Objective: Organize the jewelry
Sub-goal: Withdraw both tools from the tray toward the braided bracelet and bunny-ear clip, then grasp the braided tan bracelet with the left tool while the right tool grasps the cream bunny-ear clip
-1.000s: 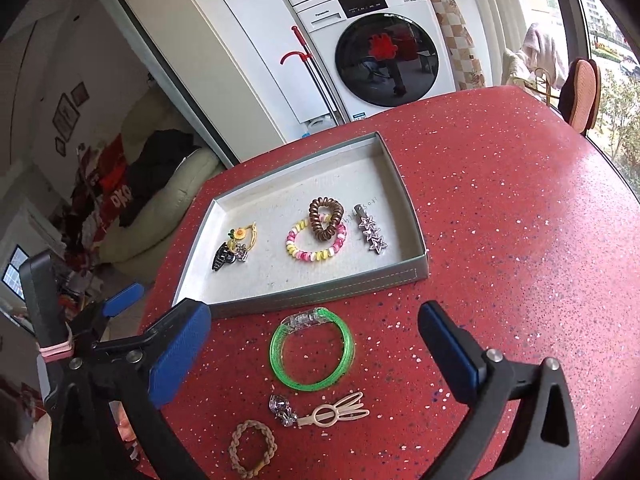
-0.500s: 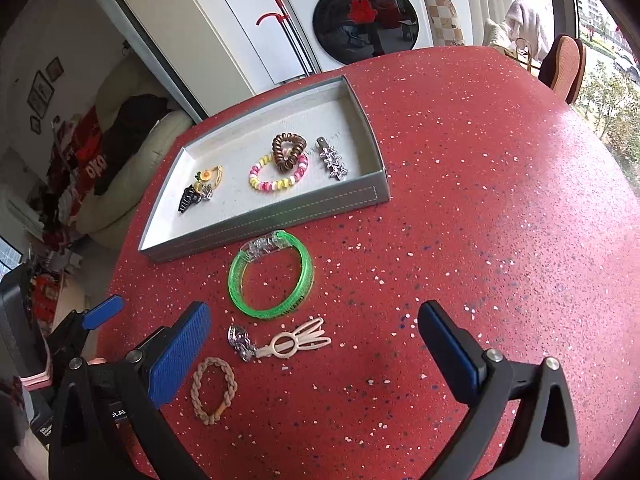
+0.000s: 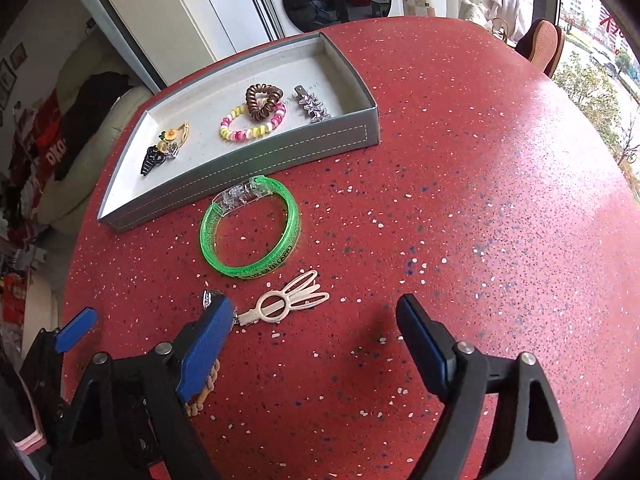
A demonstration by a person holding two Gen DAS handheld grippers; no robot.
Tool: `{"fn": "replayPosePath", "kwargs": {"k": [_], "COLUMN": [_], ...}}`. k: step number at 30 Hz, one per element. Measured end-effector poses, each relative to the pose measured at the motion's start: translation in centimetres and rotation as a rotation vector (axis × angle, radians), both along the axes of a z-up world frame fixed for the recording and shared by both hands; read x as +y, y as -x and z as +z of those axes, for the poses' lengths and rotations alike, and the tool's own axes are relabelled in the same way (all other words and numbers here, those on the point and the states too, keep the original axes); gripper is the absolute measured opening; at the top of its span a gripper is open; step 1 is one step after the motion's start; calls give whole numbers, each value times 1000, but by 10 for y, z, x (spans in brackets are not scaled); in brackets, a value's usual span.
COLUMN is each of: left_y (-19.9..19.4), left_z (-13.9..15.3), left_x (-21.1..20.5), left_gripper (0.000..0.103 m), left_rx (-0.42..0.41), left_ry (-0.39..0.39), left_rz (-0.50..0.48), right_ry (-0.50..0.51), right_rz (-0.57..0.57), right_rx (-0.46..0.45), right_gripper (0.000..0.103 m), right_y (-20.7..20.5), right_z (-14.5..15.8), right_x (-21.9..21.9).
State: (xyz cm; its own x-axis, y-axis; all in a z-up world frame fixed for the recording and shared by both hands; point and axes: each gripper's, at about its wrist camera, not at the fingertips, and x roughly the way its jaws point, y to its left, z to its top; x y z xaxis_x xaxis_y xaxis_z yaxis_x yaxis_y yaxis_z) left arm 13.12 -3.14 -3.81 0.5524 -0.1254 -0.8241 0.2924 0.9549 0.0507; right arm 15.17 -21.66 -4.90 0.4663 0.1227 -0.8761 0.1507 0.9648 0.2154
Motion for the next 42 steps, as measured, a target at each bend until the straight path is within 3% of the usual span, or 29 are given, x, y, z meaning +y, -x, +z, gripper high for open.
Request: {"fn": "replayPosePath", "kwargs": {"k": [6,10,17,22,28,32,36,38,42], "left_y": [2,2,4,6,11,14,17,18,19], "left_z": [-4,-6,-8,-6,-2,0,1,1,1], "left_x": [1,-3,-8,-12,-23,-29,-34,-35,-32], "left_gripper": [103,103,103,101,77,56,43,25,25], "left_rx": [7,4,-2,-10,-10,0,4,16,25], "left_ry": [1,-11,-20,-20,-20,-10,-3,16,56], "left_rz": [-3,-6,-12,-34,-88,-128,-160,-174,-186], "right_ry": [17,102,203,235,232,223,195,180,154], "right_rz": [-27,6,62,97,122,132,126,121,110], "right_rx": [11,15,8,-7,-18,-30,-40,-43,-53], "right_gripper": [71,68,48,41,21,21,21,21,21], "right_y": [-7,-10,0,8,9,11,15,17,21], "right_z": [-4,-5,-5,-4,-3,-3,-2,-2,0], "right_x": [12,27,30,28,31,31,26,23,15]}}
